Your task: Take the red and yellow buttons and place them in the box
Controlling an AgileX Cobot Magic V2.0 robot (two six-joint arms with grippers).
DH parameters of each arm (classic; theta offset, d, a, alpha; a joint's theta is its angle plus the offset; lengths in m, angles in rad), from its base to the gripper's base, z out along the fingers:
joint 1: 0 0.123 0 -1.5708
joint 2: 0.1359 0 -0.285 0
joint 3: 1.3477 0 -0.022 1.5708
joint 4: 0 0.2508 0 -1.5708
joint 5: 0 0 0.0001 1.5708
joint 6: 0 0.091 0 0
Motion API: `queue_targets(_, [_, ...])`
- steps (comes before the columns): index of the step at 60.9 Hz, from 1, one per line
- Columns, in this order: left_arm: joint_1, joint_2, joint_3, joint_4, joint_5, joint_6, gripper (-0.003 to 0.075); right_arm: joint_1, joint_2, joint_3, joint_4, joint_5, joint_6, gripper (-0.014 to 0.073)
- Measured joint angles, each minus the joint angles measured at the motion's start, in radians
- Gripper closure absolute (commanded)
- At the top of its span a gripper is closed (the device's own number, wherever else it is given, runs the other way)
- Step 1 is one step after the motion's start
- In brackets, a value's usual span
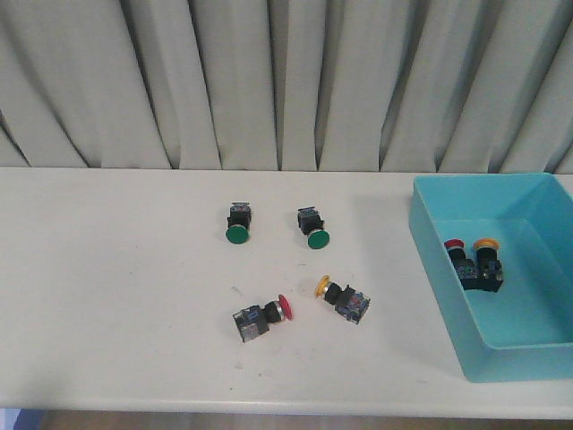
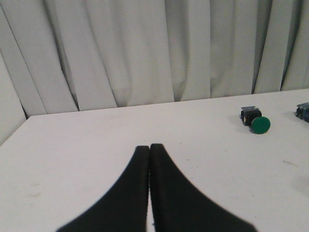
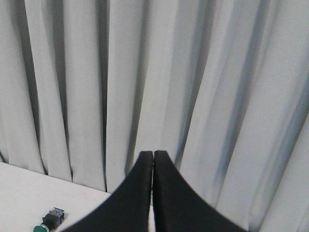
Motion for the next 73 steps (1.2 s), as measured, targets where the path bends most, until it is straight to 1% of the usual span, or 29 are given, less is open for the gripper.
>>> queue_targets(8, [-0.026, 0.0, 0.001, 0.0, 0.001, -0.01, 0.0727, 0.0, 0.0, 0.0, 0.0, 0.0, 0.0, 0.0601])
queue_targets(16, [-0.051, 0.0, 0.001, 0.0, 0.003, 0.013, 0.0727, 0.0, 0.0, 0.0, 0.0, 0.0, 0.0, 0.0601])
queue_targets(29, [-0.051, 0.0, 0.001, -0.022, 0.019, 0.025, 0.0727, 0.0, 0.0, 0.0, 0.0, 0.0, 0.0, 0.0601])
queue_targets(73, [-0.051, 0.0, 0.001, -0.022, 0.02, 0.025, 0.0727, 0.0, 0.0, 0.0, 0.0, 0.0, 0.0, 0.0601])
